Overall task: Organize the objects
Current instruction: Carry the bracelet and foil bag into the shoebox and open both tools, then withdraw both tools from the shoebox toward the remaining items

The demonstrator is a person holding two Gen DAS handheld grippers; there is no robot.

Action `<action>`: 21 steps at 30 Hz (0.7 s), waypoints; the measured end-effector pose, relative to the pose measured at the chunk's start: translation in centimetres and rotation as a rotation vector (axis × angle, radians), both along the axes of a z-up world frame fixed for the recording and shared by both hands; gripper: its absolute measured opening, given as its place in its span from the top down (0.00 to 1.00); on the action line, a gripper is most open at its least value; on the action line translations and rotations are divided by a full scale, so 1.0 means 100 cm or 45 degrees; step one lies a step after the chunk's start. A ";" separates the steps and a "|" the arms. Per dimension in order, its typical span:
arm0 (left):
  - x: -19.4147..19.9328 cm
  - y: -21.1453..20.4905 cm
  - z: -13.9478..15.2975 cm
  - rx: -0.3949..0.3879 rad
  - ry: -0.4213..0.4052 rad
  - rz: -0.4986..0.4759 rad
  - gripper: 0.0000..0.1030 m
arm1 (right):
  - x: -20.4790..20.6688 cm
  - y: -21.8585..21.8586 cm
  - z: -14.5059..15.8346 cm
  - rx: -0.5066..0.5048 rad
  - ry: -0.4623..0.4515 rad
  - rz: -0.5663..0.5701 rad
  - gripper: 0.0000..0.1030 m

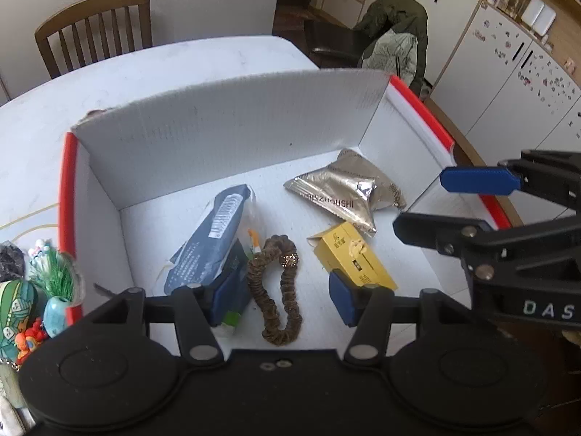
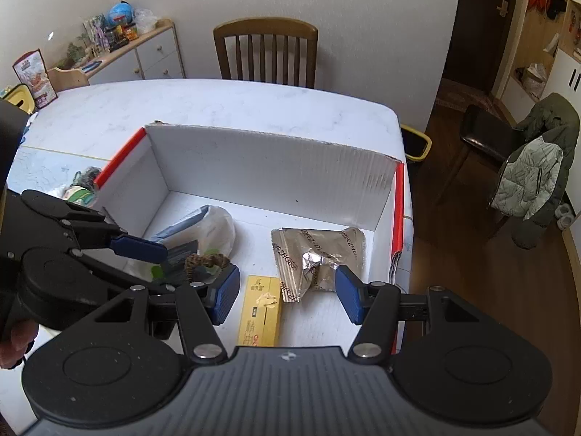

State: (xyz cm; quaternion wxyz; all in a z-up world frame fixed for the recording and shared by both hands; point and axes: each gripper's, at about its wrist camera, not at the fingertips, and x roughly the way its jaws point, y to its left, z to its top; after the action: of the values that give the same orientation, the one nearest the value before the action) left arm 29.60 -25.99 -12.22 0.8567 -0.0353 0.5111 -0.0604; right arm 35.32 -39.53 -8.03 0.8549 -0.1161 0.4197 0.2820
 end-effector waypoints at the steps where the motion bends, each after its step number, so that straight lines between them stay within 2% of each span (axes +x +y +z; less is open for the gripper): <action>1: -0.002 0.001 0.003 -0.002 -0.008 0.005 0.46 | -0.002 -0.001 0.002 0.007 -0.002 0.002 0.44; 10: -0.021 0.007 0.032 -0.010 -0.111 0.050 0.45 | -0.029 -0.004 0.029 0.083 -0.043 0.031 0.44; 13: -0.031 0.010 0.043 -0.015 -0.151 0.058 0.44 | -0.038 -0.005 0.036 0.095 -0.068 0.029 0.40; 17: -0.045 0.014 0.057 -0.037 -0.191 0.076 0.44 | -0.050 -0.008 0.043 0.112 -0.092 0.025 0.40; 21: -0.061 0.014 0.073 -0.024 -0.246 0.068 0.38 | -0.058 -0.013 0.050 0.137 -0.095 0.016 0.38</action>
State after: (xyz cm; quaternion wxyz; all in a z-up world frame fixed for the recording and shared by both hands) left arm 23.52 -24.55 -4.97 0.9029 -0.0510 0.4244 -0.0453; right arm 29.50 -40.82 -3.07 0.8732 -0.0830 0.3708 0.3051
